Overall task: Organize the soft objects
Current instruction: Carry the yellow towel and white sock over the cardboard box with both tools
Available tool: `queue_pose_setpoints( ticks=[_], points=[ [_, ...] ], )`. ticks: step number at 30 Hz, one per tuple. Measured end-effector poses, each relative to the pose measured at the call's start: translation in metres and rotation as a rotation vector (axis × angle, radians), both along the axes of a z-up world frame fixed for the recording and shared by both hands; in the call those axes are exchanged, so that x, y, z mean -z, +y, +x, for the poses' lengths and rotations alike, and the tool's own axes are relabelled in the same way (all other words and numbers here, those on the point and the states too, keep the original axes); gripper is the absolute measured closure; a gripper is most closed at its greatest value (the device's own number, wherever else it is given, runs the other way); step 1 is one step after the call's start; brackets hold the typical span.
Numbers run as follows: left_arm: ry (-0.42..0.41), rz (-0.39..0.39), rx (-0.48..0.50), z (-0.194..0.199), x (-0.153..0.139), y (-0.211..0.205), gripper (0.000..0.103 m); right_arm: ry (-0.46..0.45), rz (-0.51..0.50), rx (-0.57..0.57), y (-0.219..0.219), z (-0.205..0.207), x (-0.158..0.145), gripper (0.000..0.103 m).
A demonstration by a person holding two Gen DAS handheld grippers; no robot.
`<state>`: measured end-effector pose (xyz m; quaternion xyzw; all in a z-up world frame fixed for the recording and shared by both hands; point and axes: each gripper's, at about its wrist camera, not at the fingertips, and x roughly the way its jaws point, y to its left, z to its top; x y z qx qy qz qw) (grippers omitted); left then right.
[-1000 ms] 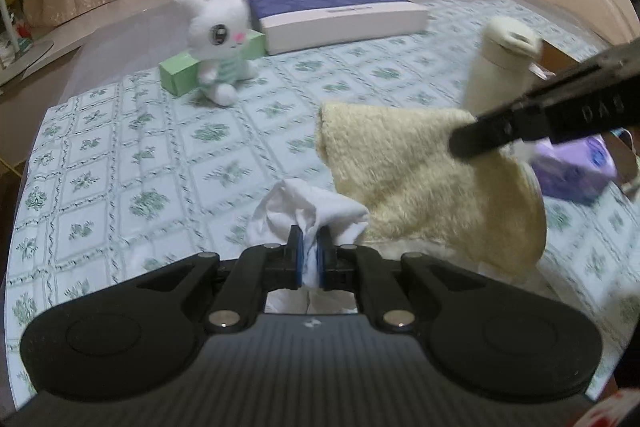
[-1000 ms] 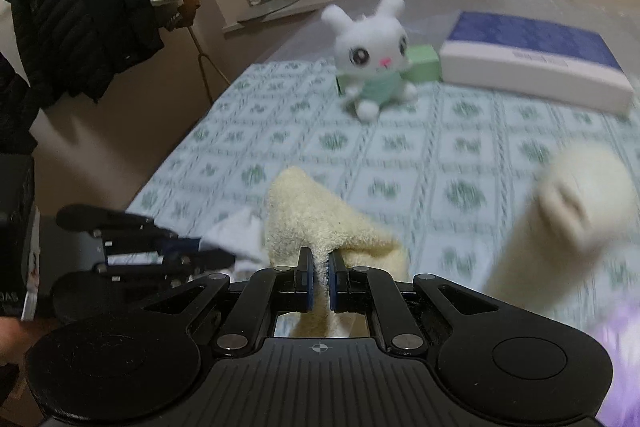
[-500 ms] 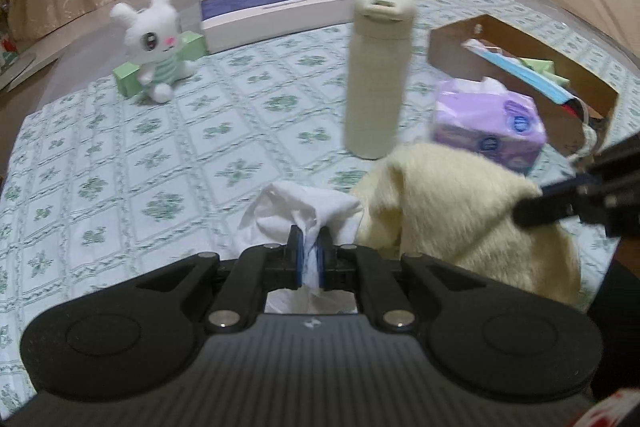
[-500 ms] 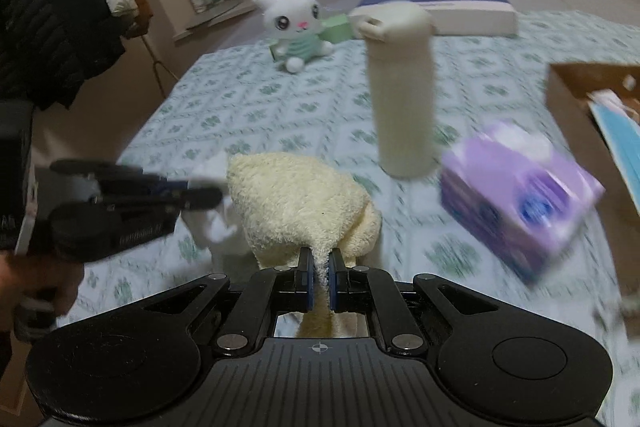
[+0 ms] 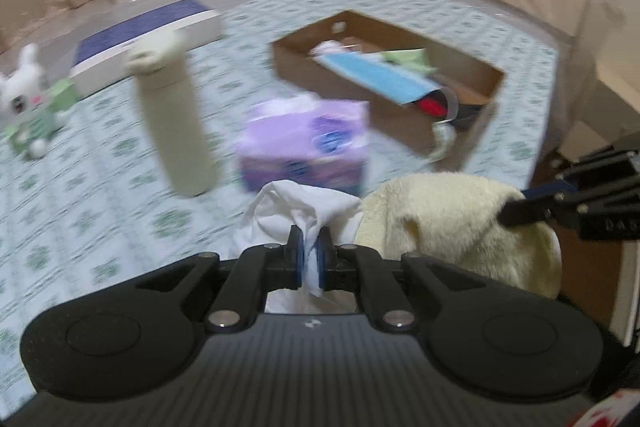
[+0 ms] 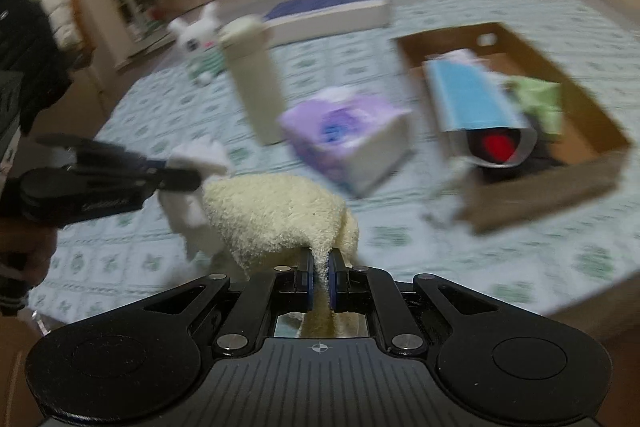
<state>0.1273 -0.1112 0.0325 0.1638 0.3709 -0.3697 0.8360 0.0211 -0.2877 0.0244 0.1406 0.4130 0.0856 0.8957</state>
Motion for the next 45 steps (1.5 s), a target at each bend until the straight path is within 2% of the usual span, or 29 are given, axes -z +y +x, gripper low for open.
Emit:
queue_pose_setpoints(
  ticks=[8,16,24,31,37,45],
  points=[
    [0.012,-0.045,0.115,-0.015,-0.015,-0.082,0.097,-0.043,-0.052,0.158,-0.094,-0.046,-0.021,0.096],
    [-0.028,-0.073,0.166,-0.007,-0.041,-0.145,0.097,-0.111,-0.109,0.232,-0.154,-0.059,-0.047,0.096],
    [-0.099,-0.103,0.164,0.027,-0.08,-0.196,0.097,-0.228,-0.154,0.216,-0.189,-0.035,-0.087,0.096],
    [-0.122,-0.119,0.098,0.072,-0.091,-0.233,0.097,-0.336,-0.198,0.196,-0.213,0.014,-0.116,0.096],
    [-0.1,-0.093,0.054,0.115,-0.07,-0.256,0.097,-0.327,-0.156,0.188,-0.237,0.07,-0.101,0.096],
    [-0.027,-0.043,0.021,0.163,-0.012,-0.277,0.097,-0.215,-0.14,0.163,-0.249,0.127,-0.039,0.096]
  ],
)
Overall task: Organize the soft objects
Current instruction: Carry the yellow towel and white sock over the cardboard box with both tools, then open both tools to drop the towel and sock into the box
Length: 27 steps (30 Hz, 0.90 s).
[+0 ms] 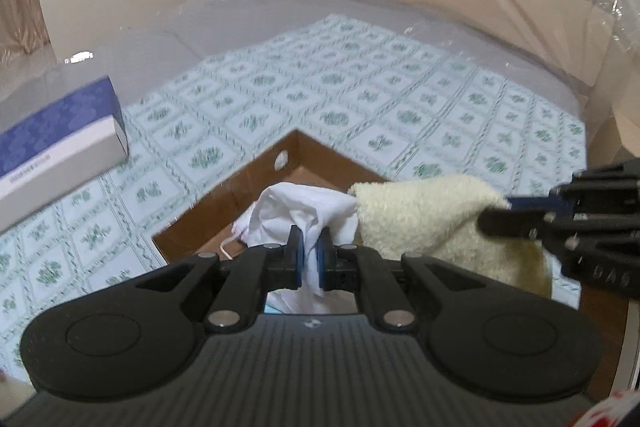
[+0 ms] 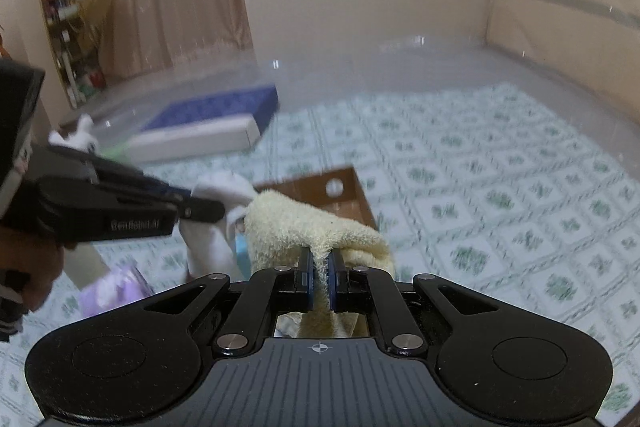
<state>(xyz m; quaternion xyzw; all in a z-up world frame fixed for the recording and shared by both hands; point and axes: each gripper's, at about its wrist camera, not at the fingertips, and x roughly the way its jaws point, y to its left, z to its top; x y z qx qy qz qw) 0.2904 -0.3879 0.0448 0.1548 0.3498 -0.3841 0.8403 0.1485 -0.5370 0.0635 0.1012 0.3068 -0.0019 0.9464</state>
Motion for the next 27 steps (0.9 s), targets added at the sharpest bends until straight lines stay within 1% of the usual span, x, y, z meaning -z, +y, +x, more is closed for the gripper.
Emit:
queue_pose_setpoints(
  ticks=[4,9,10,11,12,15,17,18,20,22,23,24,25,27],
  points=[
    [0.041,0.013,-0.019,0.014,0.023,-0.005,0.097,0.078,-0.005,-0.006,-0.001,0.018,0.037,0.096],
    [0.065,0.022,-0.018,0.022,0.038,-0.01,0.094,0.171,-0.026,-0.003,-0.004,0.035,0.074,0.096],
    [0.067,0.024,-0.016,0.023,0.041,-0.011,0.089,0.194,-0.033,-0.005,-0.004,0.039,0.081,0.096],
    [0.067,0.027,-0.016,0.024,0.042,-0.012,0.079,0.21,-0.036,-0.005,-0.004,0.042,0.086,0.096],
    [0.068,0.028,-0.015,0.023,0.043,-0.013,0.076,0.221,-0.039,-0.008,-0.004,0.044,0.091,0.096],
    [0.067,0.023,-0.012,0.02,0.042,-0.01,0.068,0.262,-0.054,-0.017,-0.004,0.052,0.106,0.096],
    [0.064,0.013,-0.017,0.016,0.038,-0.005,0.066,0.281,-0.049,-0.02,-0.006,0.056,0.114,0.096],
    [0.063,0.007,-0.018,0.014,0.036,-0.003,0.066,0.284,-0.053,-0.022,-0.006,0.056,0.116,0.096],
    [0.049,0.0,-0.027,0.009,0.03,0.002,0.06,0.274,-0.049,-0.025,-0.007,0.055,0.114,0.094],
    [0.034,-0.018,-0.037,0.001,0.023,0.01,0.056,0.259,-0.037,-0.025,-0.009,0.052,0.108,0.079],
    [0.028,-0.029,-0.041,-0.003,0.019,0.015,0.054,0.25,-0.03,-0.023,-0.009,0.049,0.104,0.061],
    [0.024,-0.035,-0.046,-0.008,0.015,0.019,0.053,0.237,-0.029,-0.018,-0.008,0.044,0.098,0.048],
    [0.018,-0.043,-0.055,-0.014,0.012,0.024,0.05,0.217,-0.03,-0.014,-0.007,0.038,0.092,0.046],
    [0.01,-0.06,-0.068,-0.026,0.005,0.034,0.047,0.174,-0.037,-0.013,-0.004,0.027,0.078,0.046]
  ],
)
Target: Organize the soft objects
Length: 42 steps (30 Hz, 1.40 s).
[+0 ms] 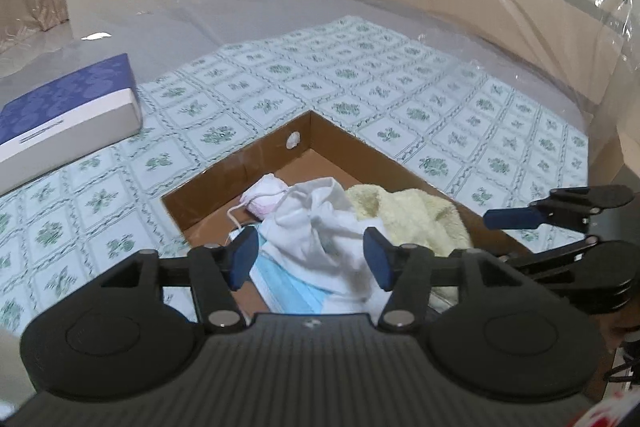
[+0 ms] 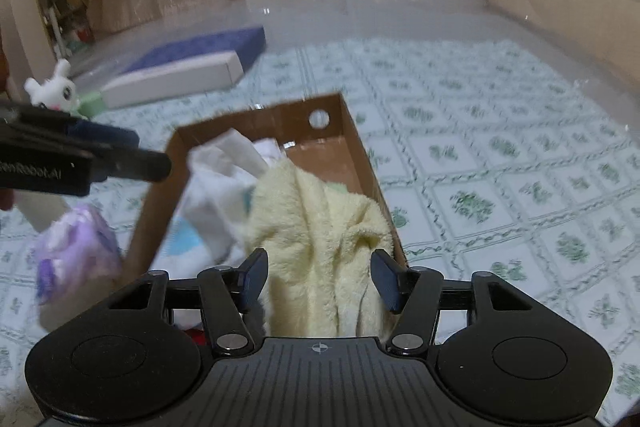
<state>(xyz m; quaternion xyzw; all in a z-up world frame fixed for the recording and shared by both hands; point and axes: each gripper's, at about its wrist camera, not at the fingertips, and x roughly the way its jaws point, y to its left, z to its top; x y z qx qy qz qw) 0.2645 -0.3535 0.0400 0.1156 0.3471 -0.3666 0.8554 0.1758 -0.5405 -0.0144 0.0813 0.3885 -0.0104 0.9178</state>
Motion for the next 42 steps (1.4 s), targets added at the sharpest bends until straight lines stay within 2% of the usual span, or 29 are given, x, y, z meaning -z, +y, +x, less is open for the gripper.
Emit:
queue_pose_setpoints(
  ticks=[4,8,15,18,23,27,37,42],
  points=[
    [-0.026,-0.039,-0.037,-0.036,-0.014,0.027,0.035,-0.049,-0.007,0.012,0.009,-0.032,-0.025,0.043],
    [-0.031,-0.081,-0.098,-0.079,-0.02,0.061,0.017,-0.078,-0.007,0.024,0.027,-0.071,-0.044,0.03],
    [0.009,-0.13,-0.233,-0.155,-0.01,0.124,0.004,-0.09,0.03,0.05,0.066,-0.137,-0.056,0.02],
    [0.032,-0.144,-0.262,-0.183,-0.005,0.146,0.003,-0.084,0.038,0.052,0.084,-0.162,-0.058,0.018],
    [0.046,-0.11,-0.335,-0.218,0.005,0.173,0.001,-0.077,0.033,0.046,0.116,-0.197,-0.059,0.016],
    [0.066,-0.09,-0.399,-0.239,0.012,0.192,0.001,-0.075,-0.009,0.017,0.139,-0.217,-0.056,0.015],
    [0.078,-0.074,-0.533,-0.275,0.021,0.222,0.001,-0.066,-0.012,0.01,0.167,-0.245,-0.057,0.014],
    [0.076,-0.058,-0.55,-0.286,0.026,0.225,0.001,-0.059,-0.011,0.017,0.174,-0.253,-0.059,0.014]
  ],
)
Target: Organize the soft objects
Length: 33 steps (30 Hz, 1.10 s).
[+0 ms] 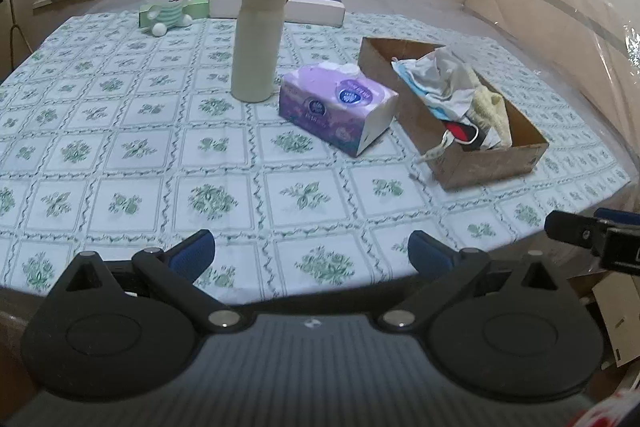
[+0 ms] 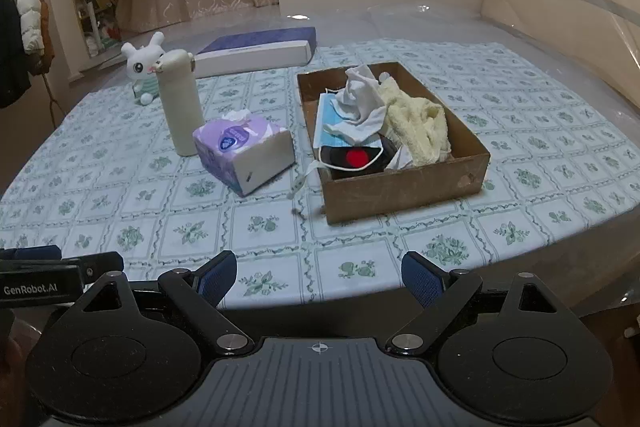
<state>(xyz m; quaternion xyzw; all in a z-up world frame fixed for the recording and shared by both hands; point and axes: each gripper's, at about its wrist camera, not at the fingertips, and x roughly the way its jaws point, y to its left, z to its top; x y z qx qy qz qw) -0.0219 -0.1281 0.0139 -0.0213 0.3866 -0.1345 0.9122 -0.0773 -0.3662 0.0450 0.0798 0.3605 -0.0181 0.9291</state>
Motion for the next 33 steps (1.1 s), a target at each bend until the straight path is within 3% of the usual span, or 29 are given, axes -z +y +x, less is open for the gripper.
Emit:
queue_pose_setpoints(
  ticks=[33],
  points=[
    [-0.023,0.0,-0.008,-0.009,-0.004,-0.0029,0.001,0.009,0.001,0.016,0.0018,-0.0042,-0.0003,0.014]
  ],
)
